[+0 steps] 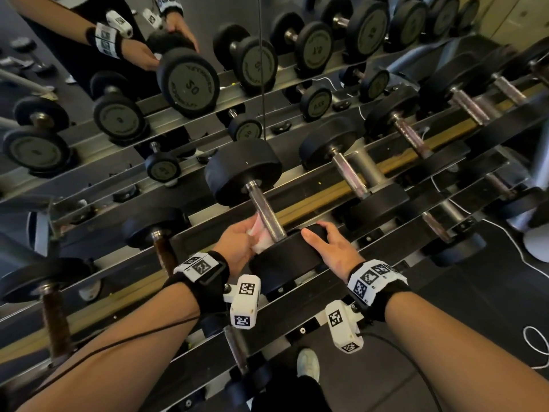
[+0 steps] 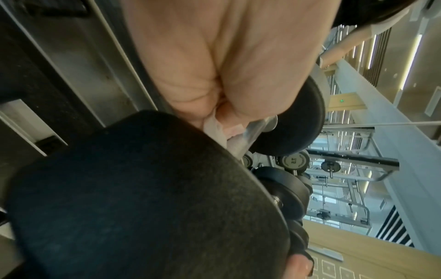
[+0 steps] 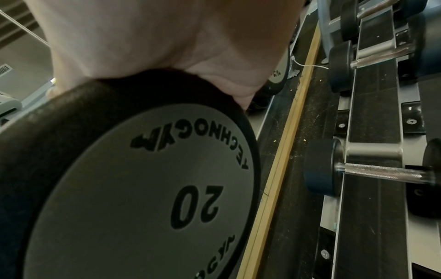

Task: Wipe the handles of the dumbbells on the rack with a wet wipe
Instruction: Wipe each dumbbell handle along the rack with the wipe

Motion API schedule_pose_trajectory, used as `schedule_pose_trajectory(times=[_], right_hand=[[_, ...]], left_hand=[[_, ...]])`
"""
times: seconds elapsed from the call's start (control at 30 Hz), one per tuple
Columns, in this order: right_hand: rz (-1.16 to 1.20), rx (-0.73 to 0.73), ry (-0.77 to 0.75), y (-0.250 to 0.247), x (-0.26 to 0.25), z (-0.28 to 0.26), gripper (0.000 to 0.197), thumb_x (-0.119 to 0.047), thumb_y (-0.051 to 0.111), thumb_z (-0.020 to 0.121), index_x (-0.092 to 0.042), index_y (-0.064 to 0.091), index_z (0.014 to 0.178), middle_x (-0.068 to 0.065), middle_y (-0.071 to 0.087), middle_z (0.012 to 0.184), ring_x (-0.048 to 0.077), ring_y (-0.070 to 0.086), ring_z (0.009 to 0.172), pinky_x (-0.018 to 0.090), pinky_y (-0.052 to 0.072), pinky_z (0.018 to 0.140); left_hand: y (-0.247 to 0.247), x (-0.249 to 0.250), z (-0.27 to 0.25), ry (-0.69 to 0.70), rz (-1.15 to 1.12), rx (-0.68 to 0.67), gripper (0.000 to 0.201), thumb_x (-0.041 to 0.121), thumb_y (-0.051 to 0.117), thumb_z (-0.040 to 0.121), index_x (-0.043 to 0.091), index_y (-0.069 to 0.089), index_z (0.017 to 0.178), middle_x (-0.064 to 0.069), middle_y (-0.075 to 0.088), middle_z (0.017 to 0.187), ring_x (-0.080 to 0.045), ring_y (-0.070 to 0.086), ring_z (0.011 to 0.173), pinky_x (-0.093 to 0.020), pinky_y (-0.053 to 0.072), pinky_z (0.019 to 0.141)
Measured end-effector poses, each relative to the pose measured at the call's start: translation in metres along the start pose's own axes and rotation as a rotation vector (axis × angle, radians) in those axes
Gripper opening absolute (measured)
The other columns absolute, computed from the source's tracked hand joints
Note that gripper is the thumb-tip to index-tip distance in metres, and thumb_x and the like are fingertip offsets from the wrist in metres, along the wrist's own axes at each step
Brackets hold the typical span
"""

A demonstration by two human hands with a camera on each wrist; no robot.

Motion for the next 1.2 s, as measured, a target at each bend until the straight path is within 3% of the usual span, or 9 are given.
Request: schedule_pose_trajectory(times=[0.17, 0.3, 0.5, 0.57, 0.67, 0.77, 0.87, 1.0, 1.2], right_hand=[[0.032, 0.019, 0.004, 0.001, 0.005, 0.003, 0.095, -0.095, 0.054, 0.051, -0.042, 0.04, 0.128, -0.009, 0.063, 0.106, 0.011, 0.065, 0.095, 0.037, 0.053, 0.094], [-0.001, -0.038, 0.038, -0.002, -0.001, 0.002, 0.099, -0.089, 0.059, 0.058, -0.034, 0.04, 0.137, -0.008, 0.063, 0.112, 0.013, 0.063, 0.102, 0.039, 0.048, 0.102], [-0.077, -0.145, -0.118, -0.022, -0.06, 0.006, 0.078, -0.02, 0.077, 0.083, -0.022, 0.035, 0.148, 0.0, 0.038, 0.152, 0.013, 0.033, 0.14, 0.024, 0.028, 0.106], [0.033, -0.204, -0.177, -0.022, -0.083, 0.01, 0.073, -0.013, 0.075, 0.082, -0.018, 0.04, 0.146, 0.004, 0.041, 0.152, 0.013, 0.035, 0.14, 0.026, 0.03, 0.11], [0.071, -0.302, -0.216, -0.023, -0.102, 0.021, 0.07, -0.027, 0.079, 0.072, -0.018, 0.051, 0.135, 0.004, 0.054, 0.141, 0.016, 0.048, 0.133, 0.037, 0.035, 0.115], [0.0, -0.344, -0.253, -0.027, -0.108, 0.036, 0.043, -0.03, 0.085, 0.07, -0.014, 0.068, 0.105, 0.008, 0.071, 0.105, 0.025, 0.065, 0.103, 0.043, 0.047, 0.099], [0.0, -0.295, -0.309, -0.036, -0.11, 0.049, 0.013, -0.027, 0.083, 0.072, -0.025, 0.071, 0.076, -0.005, 0.066, 0.076, 0.018, 0.061, 0.079, 0.044, 0.048, 0.081], [0.097, -0.452, -0.209, -0.036, -0.113, 0.063, 0.04, -0.02, 0.079, 0.074, -0.003, 0.062, 0.106, 0.021, 0.066, 0.104, 0.034, 0.065, 0.096, 0.054, 0.053, 0.086], [0.08, -0.722, -0.129, -0.023, -0.118, 0.081, 0.031, 0.001, 0.063, 0.089, -0.002, 0.061, 0.12, 0.008, 0.073, 0.092, 0.019, 0.072, 0.079, 0.029, 0.057, 0.062]], left_hand=[[-0.004, 0.007, -0.012, -0.029, 0.047, -0.028, 0.046, -0.005, 0.038, 0.099, 0.015, 0.058, 0.136, -0.007, 0.069, 0.122, -0.021, 0.066, 0.11, -0.031, 0.056, 0.08], [-0.011, 0.02, -0.018, -0.003, -0.058, -0.102, 0.053, -0.01, 0.032, 0.098, 0.012, 0.05, 0.143, -0.014, 0.059, 0.137, -0.03, 0.06, 0.12, -0.038, 0.056, 0.084], [0.0, 0.054, -0.039, 0.281, 0.238, -0.154, 0.074, -0.014, 0.046, 0.091, 0.04, 0.045, 0.141, -0.006, 0.047, 0.147, -0.029, 0.049, 0.132, -0.054, 0.044, 0.107], [0.01, 0.065, -0.049, 0.397, 0.348, -0.185, 0.076, -0.009, 0.055, 0.091, 0.037, 0.033, 0.147, -0.007, 0.055, 0.133, -0.023, 0.055, 0.125, -0.045, 0.045, 0.107], [0.024, 0.079, -0.058, 0.509, 0.437, -0.173, 0.082, -0.007, 0.059, 0.091, 0.027, 0.019, 0.154, 0.002, 0.062, 0.119, -0.005, 0.062, 0.111, -0.023, 0.049, 0.095], [0.033, 0.093, -0.059, 0.561, 0.431, -0.038, 0.08, -0.012, 0.054, 0.091, 0.027, 0.023, 0.154, -0.001, 0.061, 0.121, 0.003, 0.062, 0.101, -0.014, 0.049, 0.083], [0.035, 0.098, -0.055, 0.606, 0.421, 0.189, 0.078, -0.013, 0.056, 0.089, 0.03, 0.033, 0.15, 0.001, 0.061, 0.115, -0.007, 0.062, 0.089, -0.017, 0.053, 0.076], [0.038, 0.095, -0.046, 0.617, 0.332, 0.318, 0.077, -0.012, 0.061, 0.087, 0.037, 0.043, 0.144, 0.003, 0.062, 0.115, -0.012, 0.066, 0.086, -0.024, 0.057, 0.076], [0.035, 0.079, -0.046, 0.579, 0.292, 0.551, 0.07, -0.01, 0.059, 0.088, 0.036, 0.048, 0.14, 0.01, 0.057, 0.124, 0.003, 0.061, 0.081, -0.018, 0.055, 0.071]])
Point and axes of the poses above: each hand's wrist, its own z-axis towards the middle knuckle, its own y-axis out of the palm, x = y × z, the point moved 4 cm from there along z, towards the middle knuckle
